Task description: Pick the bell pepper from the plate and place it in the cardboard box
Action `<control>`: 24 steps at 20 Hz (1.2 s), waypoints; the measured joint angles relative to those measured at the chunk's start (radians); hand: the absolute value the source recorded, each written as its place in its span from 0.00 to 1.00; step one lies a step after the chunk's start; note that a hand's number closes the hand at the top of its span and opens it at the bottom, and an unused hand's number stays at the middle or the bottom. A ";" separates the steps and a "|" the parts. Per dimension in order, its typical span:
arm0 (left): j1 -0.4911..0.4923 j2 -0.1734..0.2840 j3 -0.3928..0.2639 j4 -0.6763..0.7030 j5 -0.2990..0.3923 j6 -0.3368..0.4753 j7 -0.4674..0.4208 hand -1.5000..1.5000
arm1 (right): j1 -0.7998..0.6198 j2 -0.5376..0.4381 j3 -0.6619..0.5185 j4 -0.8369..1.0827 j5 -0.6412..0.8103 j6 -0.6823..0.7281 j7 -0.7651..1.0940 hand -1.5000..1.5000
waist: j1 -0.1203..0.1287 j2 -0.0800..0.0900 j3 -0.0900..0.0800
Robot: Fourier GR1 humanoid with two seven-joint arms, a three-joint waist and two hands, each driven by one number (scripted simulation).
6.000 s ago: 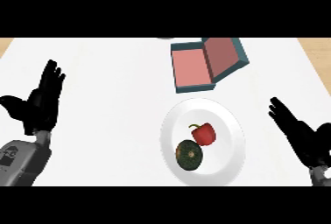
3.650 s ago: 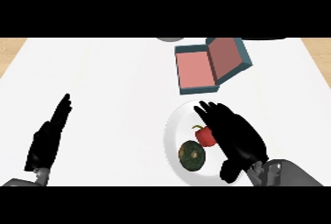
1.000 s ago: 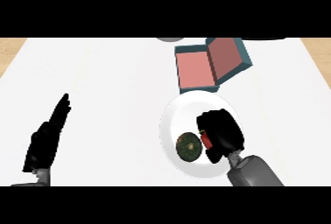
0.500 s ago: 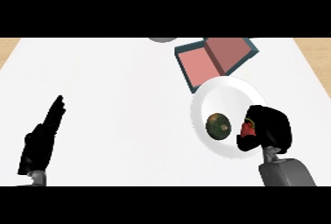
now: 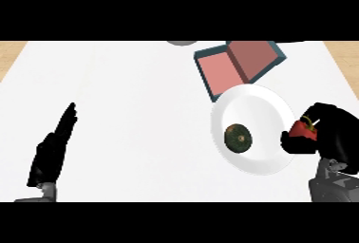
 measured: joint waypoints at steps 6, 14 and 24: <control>-0.001 -0.003 -0.005 -0.021 -0.008 -0.001 0.009 0.50 | -0.100 0.024 -0.026 -0.123 -0.100 -0.054 -0.059 1.00 | 0.011 0.001 0.000; 0.015 -0.003 0.008 -0.022 -0.007 -0.026 -0.008 0.50 | -0.352 0.049 -0.026 -0.047 -0.146 -0.041 -0.035 1.00 | 0.020 0.003 0.000; -0.021 -0.008 0.022 -0.028 -0.013 -0.040 0.017 0.50 | -0.709 0.046 -0.109 0.413 -0.155 -0.129 -0.036 1.00 | 0.031 0.007 0.000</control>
